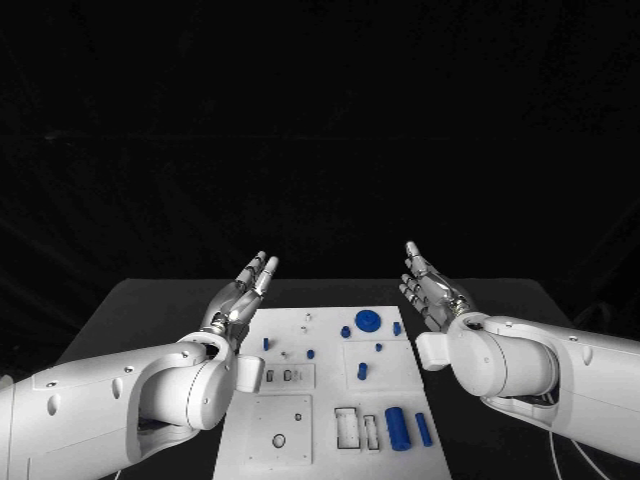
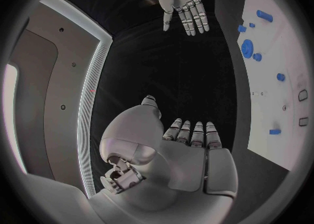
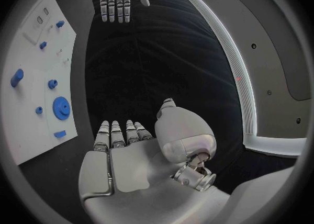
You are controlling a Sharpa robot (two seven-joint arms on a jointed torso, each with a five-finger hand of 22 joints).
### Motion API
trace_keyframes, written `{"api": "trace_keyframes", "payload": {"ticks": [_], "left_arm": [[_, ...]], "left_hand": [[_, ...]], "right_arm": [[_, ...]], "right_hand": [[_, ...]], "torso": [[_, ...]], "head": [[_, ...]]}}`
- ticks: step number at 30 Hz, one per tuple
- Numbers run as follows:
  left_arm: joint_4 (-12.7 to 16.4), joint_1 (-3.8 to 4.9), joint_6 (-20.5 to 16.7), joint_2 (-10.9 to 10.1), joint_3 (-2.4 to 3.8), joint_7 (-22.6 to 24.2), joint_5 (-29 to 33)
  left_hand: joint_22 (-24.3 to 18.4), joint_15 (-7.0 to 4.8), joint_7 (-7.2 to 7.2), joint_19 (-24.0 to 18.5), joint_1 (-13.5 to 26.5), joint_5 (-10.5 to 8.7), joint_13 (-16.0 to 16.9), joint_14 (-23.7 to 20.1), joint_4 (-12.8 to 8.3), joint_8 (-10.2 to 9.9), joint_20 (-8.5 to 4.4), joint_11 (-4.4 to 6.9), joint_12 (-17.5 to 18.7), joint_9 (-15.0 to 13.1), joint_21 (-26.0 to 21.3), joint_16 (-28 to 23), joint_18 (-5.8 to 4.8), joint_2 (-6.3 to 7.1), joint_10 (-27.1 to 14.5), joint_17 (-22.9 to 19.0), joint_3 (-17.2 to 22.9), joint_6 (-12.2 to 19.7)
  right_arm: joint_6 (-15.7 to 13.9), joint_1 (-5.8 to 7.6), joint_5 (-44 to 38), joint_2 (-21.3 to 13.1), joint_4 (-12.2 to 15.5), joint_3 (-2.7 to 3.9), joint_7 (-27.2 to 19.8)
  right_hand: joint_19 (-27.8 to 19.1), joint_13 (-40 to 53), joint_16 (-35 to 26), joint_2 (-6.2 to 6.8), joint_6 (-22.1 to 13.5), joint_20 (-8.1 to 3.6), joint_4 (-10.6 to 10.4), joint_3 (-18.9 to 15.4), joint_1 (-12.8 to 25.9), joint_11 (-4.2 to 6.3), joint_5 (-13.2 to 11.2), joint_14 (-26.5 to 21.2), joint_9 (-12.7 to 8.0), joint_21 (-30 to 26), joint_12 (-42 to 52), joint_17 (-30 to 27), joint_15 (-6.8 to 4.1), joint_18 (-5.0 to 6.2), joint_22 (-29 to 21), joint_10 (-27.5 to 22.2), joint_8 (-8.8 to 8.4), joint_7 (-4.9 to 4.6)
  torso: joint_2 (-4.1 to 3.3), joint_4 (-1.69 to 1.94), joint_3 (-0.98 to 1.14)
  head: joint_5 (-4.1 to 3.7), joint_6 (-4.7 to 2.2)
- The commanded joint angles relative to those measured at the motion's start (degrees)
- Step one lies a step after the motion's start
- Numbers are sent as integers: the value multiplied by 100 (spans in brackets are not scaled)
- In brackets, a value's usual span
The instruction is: Assemble the parts on the task board
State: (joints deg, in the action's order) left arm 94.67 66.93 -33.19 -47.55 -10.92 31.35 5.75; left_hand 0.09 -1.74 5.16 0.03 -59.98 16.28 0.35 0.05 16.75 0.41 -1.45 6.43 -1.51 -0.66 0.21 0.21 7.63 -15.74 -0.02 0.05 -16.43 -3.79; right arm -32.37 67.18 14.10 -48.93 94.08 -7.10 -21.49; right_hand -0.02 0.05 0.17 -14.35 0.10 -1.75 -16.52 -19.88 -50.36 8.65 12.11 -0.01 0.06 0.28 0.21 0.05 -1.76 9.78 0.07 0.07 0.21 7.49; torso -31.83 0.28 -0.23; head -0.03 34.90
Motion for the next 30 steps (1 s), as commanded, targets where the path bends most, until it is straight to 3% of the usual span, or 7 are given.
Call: {"api": "trace_keyframes", "payload": {"ticks": [1,2,9,12,16,23,30], "left_arm": [[23,11,430,1,1,216,179],[-56,11,940,-60,-9,324,176],[-54,12,1032,-140,-9,480,32],[-65,18,1101,-186,-8,541,-184],[-111,70,1209,-221,-9,580,-662],[-112,148,1308,-273,-10,609,-1038],[-23,220,1226,-406,-9,647,-1110]], "left_hand": [[-9,-436,33,-3,-59,2,5,-5,-5,29,46,30,-12,-6,-21,-21,135,4,5,-5,-31,-14],[-9,-416,29,-3,-68,-7,5,-5,-5,30,85,27,-13,-8,-21,-21,149,12,5,-5,-33,-22],[-9,-221,21,-3,-150,-12,10,-5,-6,42,347,16,-37,-20,-21,-21,217,57,10,-5,-36,-109],[-9,-107,176,-3,-223,-5,8,-5,-6,41,499,14,-31,-19,-21,-21,235,97,11,-5,-35,-121],[-9,23,304,-3,-294,-40,-1,-5,-6,38,686,-83,8,-17,-21,-21,247,124,7,-5,-29,-108],[-9,96,324,-3,-344,-40,-1,-5,-8,42,755,-148,11,-20,-21,-21,250,133,8,-5,-20,-126],[-9,127,327,-3,-391,-26,4,-5,-9,45,774,-222,-8,-22,-21,-21,251,131,14,-5,-7,-145]], "right_arm": [[533,26,473,-12,25,-11,304],[754,27,470,-22,-55,-11,455],[919,37,209,-50,-84,-11,492],[1051,61,133,-66,-100,-11,549],[1205,108,-33,-124,-91,-11,591],[1299,169,-584,-213,-86,-11,533],[1181,260,-1398,-276,-66,-11,421]], "right_hand": [[2,-5,-17,27,-10,25,1,-33,-61,42,-58,1,-6,-28,-21,-5,-775,54,-7,-7,-21,33],[2,-5,-17,41,-10,32,2,-37,-70,36,-74,1,-6,-28,-21,-5,-765,55,-7,-7,-21,26],[2,-5,-17,108,31,136,-3,-48,-136,-68,-187,1,7,-28,-21,-5,-668,55,-7,-7,-8,-73],[2,-5,-17,128,88,225,-10,-54,-148,-155,-231,1,22,-28,-21,-5,-565,55,-7,-7,9,-163],[2,-2,-17,135,111,441,-12,-59,-142,-332,-252,1,26,-28,-12,-5,-299,55,-7,-7,12,-188],[2,5,-17,180,122,678,-8,-39,-214,-525,-249,1,27,-28,11,-5,22,48,-7,-5,12,-109],[2,2,-17,229,109,741,6,-3,-343,-520,-233,1,24,-28,-1,-5,88,43,-7,-6,9,-89]], "torso": [[-1,0,0],[-43,-1,-8],[-132,-4,-21],[-181,-9,-19],[-272,6,-23],[-352,30,-60],[-449,54,-73]], "head": [[1,0],[17,119],[13,144],[-3,92],[-50,7],[-38,-20],[-19,-33]]}}
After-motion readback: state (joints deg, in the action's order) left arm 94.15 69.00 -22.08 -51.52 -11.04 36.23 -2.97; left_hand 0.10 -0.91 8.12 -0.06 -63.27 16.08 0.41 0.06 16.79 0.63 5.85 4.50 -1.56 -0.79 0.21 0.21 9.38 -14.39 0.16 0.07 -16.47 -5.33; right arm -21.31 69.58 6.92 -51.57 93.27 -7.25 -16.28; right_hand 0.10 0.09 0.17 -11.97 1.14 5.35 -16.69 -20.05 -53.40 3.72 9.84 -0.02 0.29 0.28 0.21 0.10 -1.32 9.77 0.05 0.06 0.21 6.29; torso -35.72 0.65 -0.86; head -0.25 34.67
